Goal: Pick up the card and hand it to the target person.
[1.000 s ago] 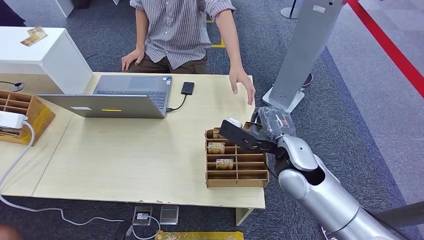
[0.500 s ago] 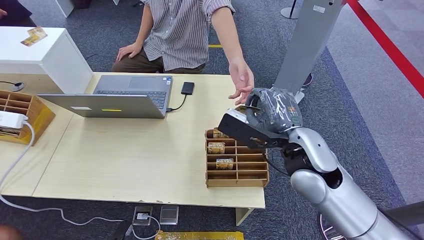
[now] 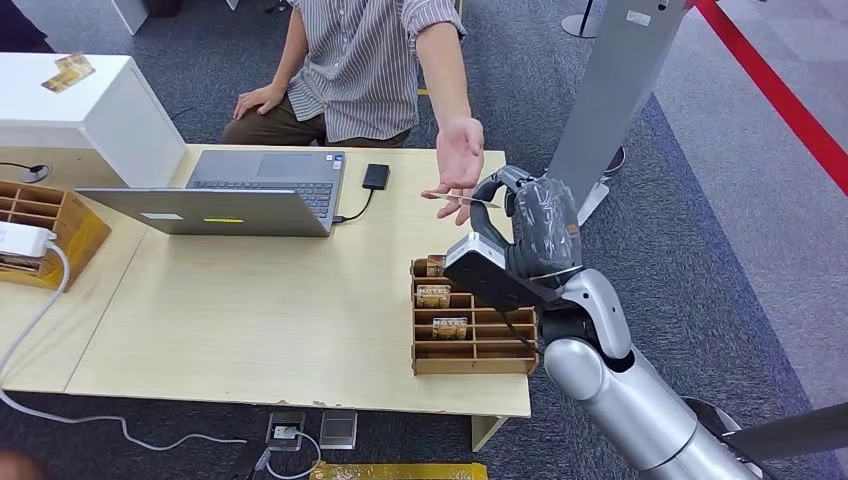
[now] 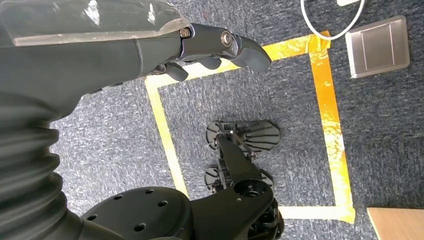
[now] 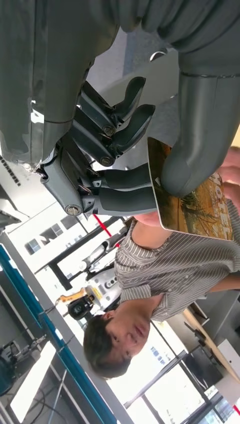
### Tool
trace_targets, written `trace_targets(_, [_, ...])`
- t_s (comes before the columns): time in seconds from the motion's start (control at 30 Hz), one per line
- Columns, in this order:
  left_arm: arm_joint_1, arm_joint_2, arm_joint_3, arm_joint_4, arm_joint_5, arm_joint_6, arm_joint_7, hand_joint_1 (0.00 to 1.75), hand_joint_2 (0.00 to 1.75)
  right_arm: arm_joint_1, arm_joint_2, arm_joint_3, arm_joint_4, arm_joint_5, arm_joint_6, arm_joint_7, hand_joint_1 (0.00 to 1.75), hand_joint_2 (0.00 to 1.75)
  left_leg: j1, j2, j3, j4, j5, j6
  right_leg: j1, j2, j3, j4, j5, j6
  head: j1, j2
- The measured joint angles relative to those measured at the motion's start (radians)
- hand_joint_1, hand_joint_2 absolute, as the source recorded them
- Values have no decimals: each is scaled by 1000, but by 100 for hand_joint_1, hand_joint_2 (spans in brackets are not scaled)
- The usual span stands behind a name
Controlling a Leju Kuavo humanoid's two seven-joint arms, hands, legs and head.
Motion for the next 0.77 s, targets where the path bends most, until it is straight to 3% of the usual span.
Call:
trace_targets(0.07, [0,0,0,0,-1,0,-1,0,175,4,5,0,13,-8,-4,-4,175,175,0,0,0,0,0,0,0,0,0,0,0,0,0,0])
trace_targets(0.17, [0,0,-1,0,-4,-1,-7,0,175,7,11,0,29,-13,-6,-4,44,175,0,0,0,0,0,0,0,0,0,0,0,0,0,0])
trace_targets(0.2, [0,0,-2,0,-6,-1,-12,0,131,8,11,0,33,-15,-7,-4,0,175,0,0,0,0,0,0,0,0,0,0,0,0,0,0])
trace_targets(0.3, [0,0,-6,0,-12,-2,-28,0,0,10,11,0,42,-29,-12,-4,0,175,0,0,0,0,0,0,0,0,0,0,0,0,0,0])
trace_targets(0.47, [1,0,-8,0,-1,-2,-34,0,0,23,10,0,50,-110,-48,-32,0,175,0,0,0,0,0,0,0,0,0,0,0,0,0,0])
trace_targets(0.77, [2,0,-8,0,36,14,-11,0,0,146,-16,-15,-37,-462,-70,-166,0,175,0,0,0,0,0,0,0,0,-1,0,0,0,0,0])
